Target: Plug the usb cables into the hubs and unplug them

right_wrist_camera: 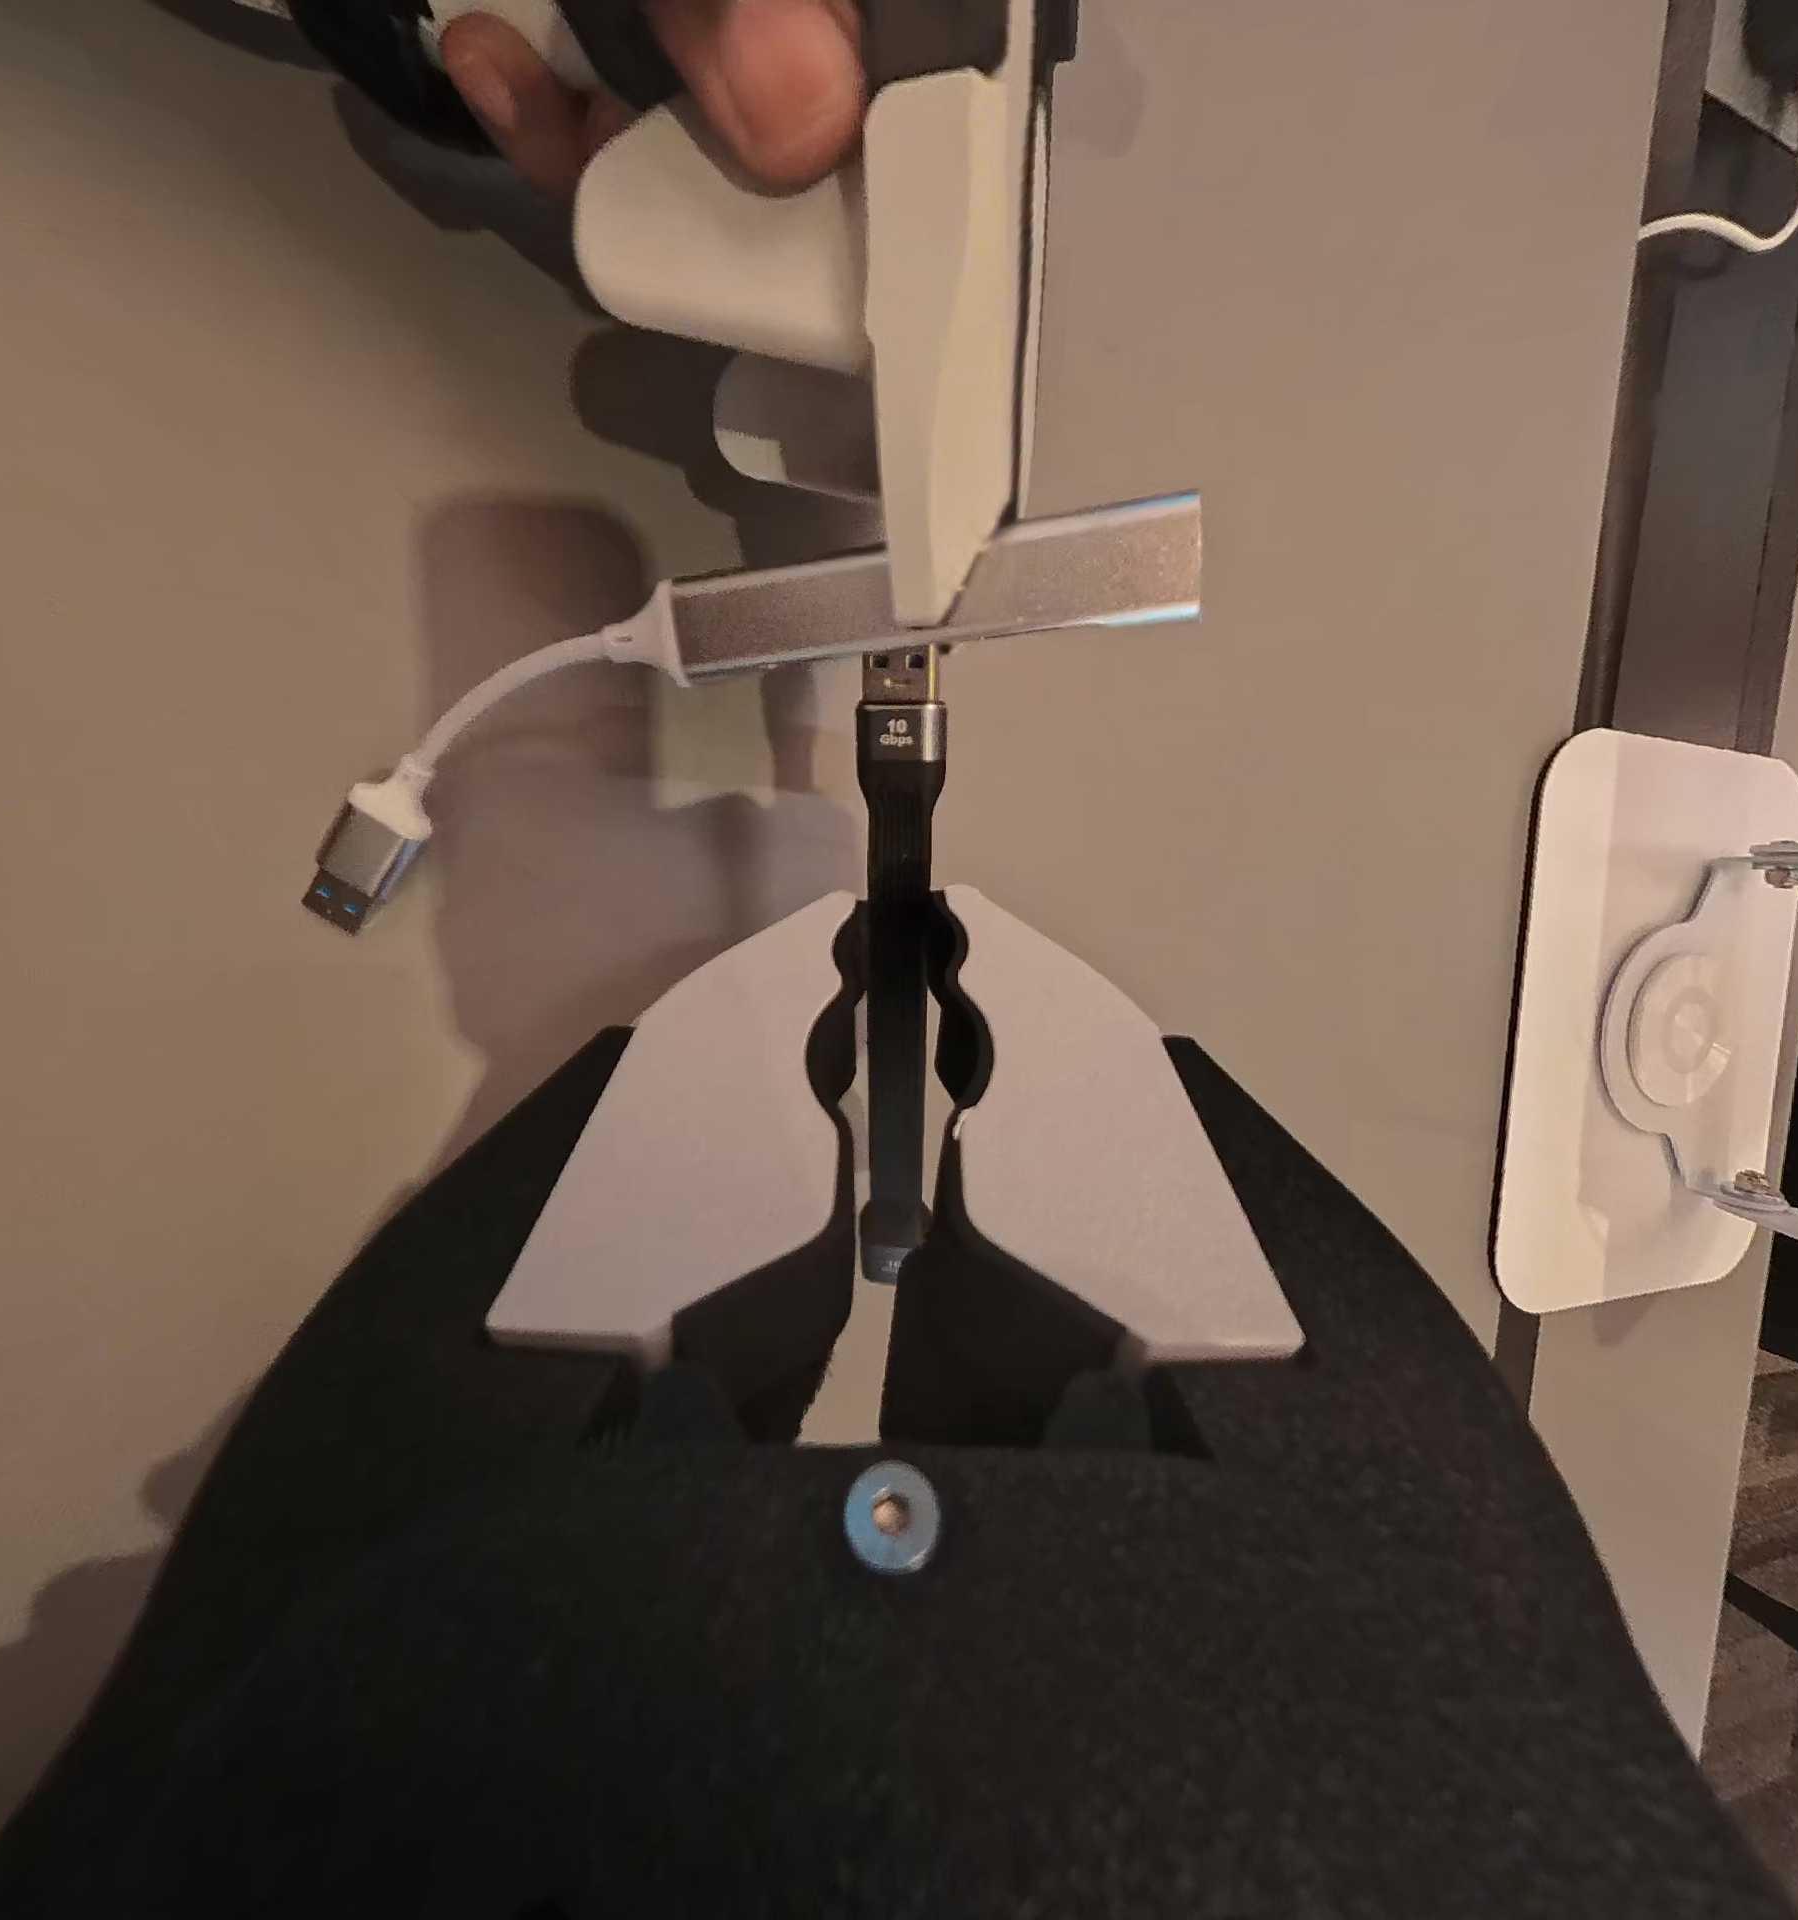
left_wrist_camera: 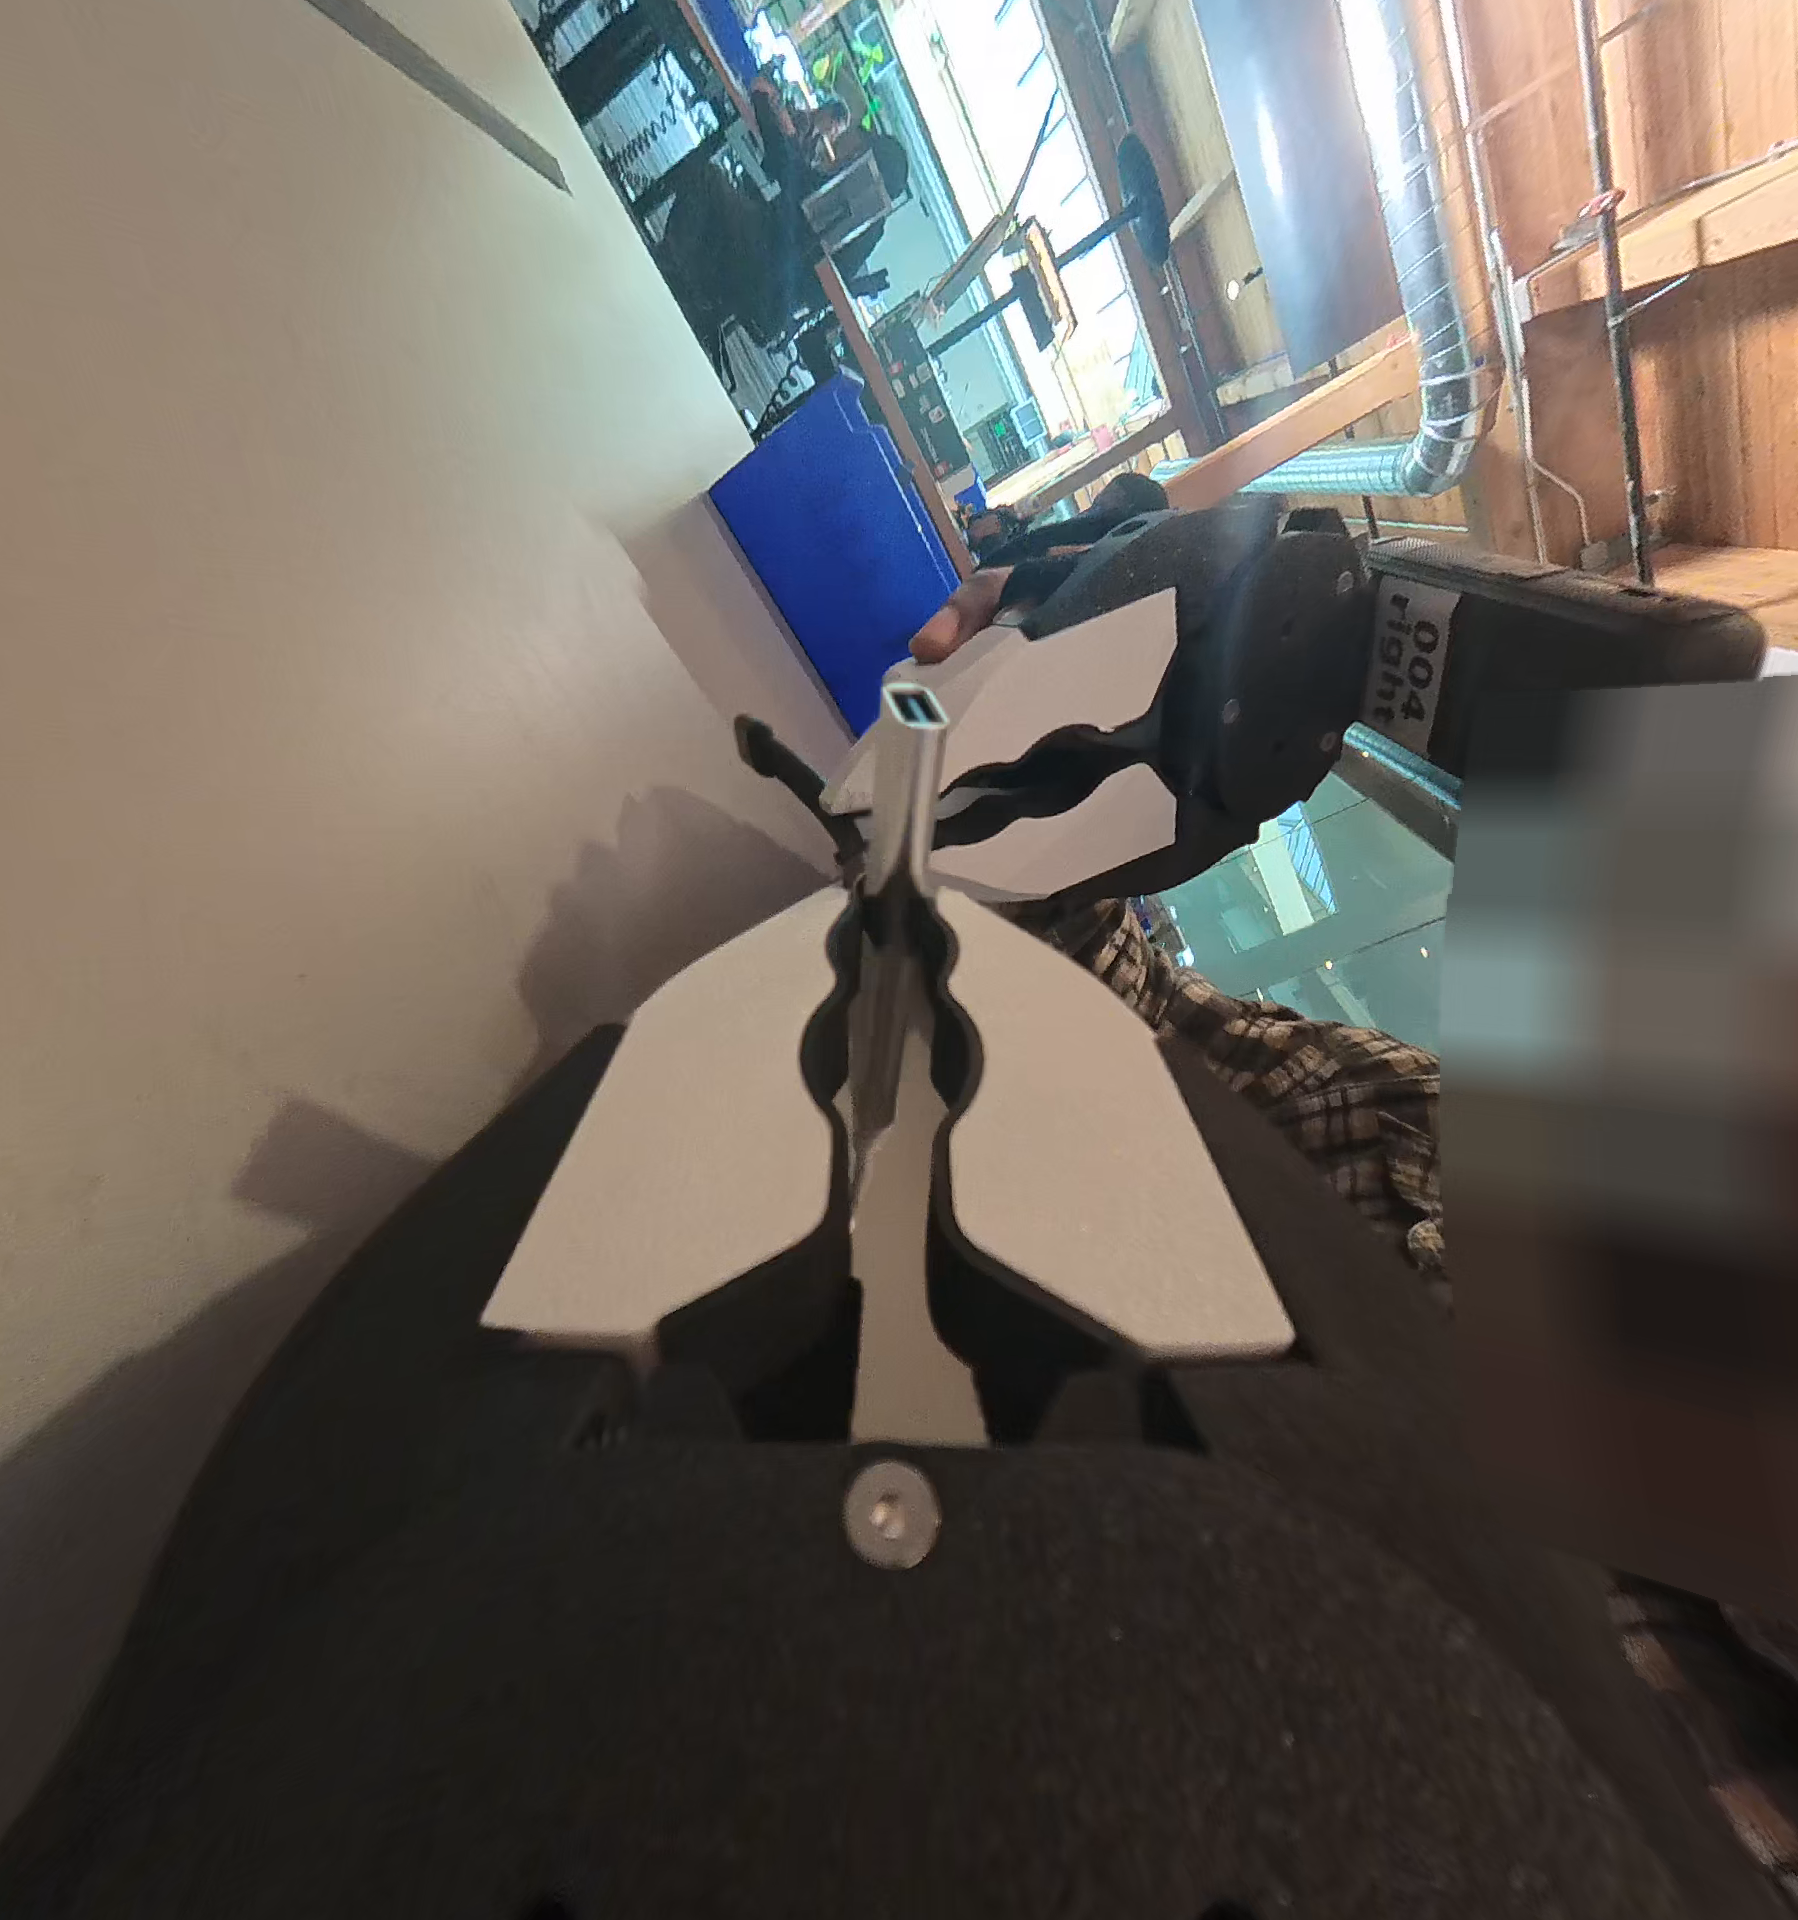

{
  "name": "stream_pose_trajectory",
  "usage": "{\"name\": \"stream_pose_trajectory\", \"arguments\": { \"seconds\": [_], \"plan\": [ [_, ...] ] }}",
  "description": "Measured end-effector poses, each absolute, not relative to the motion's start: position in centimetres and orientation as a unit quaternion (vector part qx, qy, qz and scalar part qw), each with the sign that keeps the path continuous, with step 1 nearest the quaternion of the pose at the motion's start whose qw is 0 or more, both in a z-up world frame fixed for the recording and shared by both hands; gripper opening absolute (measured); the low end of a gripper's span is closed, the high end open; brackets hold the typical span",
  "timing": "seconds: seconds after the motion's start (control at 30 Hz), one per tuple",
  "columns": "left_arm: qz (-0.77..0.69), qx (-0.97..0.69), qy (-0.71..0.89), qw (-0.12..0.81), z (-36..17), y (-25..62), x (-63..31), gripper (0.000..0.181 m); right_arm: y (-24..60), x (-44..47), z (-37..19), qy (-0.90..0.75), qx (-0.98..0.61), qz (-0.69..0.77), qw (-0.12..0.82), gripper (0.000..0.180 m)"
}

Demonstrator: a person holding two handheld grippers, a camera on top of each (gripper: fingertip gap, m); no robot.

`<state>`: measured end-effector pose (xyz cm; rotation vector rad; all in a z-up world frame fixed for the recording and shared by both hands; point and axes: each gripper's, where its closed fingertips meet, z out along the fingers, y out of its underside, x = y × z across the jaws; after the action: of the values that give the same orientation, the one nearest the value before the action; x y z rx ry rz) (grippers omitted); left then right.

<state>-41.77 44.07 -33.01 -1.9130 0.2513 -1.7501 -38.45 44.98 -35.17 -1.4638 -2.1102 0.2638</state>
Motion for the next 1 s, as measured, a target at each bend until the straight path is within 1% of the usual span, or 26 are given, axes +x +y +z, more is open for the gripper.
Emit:
{"name": "stream_pose_trajectory", "arguments": {
  "seconds": [0.27, 0.4, 0.63, 1.0],
  "plan": [
    [-0.613, -0.726, 0.104, 0.292, -33.0, 44.2, -41.8, 0.007, 45.1, -38.5, -34.6, -0.786, -0.536, 0.095, 0.292, 0.009],
    [-0.624, -0.722, 0.097, 0.284, -33.0, 44.2, -41.7, 0.007, 45.4, -38.5, -34.5, -0.785, -0.535, 0.084, 0.301, 0.009],
    [-0.616, -0.717, 0.078, 0.317, -32.5, 44.9, -42.1, 0.007, 45.6, -38.8, -34.3, -0.773, -0.549, 0.082, 0.306, 0.008],
    [-0.609, -0.718, 0.084, 0.326, -32.0, 44.8, -41.9, 0.007, 46.1, -39.6, -34.4, -0.756, -0.565, 0.08, 0.32, 0.008]
  ]
}}
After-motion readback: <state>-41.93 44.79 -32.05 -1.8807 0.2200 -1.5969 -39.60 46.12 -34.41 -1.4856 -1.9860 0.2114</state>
